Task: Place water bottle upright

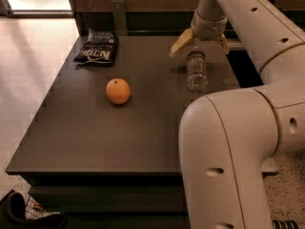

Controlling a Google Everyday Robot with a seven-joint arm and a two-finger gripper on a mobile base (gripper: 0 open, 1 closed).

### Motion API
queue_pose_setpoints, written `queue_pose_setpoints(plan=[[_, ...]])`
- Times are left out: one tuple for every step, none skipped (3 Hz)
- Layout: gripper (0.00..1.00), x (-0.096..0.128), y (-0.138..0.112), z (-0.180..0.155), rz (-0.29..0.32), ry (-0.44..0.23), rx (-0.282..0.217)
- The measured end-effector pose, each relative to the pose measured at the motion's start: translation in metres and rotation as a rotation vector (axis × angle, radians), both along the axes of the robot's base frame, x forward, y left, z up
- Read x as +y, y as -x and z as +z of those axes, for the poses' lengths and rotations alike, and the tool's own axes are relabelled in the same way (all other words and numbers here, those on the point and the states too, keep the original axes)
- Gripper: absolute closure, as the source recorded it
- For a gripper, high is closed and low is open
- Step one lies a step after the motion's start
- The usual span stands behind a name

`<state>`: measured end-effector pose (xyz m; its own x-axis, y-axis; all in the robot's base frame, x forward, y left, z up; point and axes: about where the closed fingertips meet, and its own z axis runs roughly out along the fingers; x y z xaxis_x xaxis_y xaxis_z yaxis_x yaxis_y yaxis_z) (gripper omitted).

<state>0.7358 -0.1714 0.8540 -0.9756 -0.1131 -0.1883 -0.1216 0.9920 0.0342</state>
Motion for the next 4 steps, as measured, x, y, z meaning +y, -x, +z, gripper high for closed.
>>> queue_pose_setpoints(plan=[[0.00,0.007,0.005,-0.011,0.002,0.008,0.058],[0.01,0.010,0.008,-0.023,0.002,0.018,0.106],[0.22,0.009,0.008,-0.030,0.000,0.028,0.123],[0.46,0.012,-0.002,-0.032,0.000,0.020,0.089]])
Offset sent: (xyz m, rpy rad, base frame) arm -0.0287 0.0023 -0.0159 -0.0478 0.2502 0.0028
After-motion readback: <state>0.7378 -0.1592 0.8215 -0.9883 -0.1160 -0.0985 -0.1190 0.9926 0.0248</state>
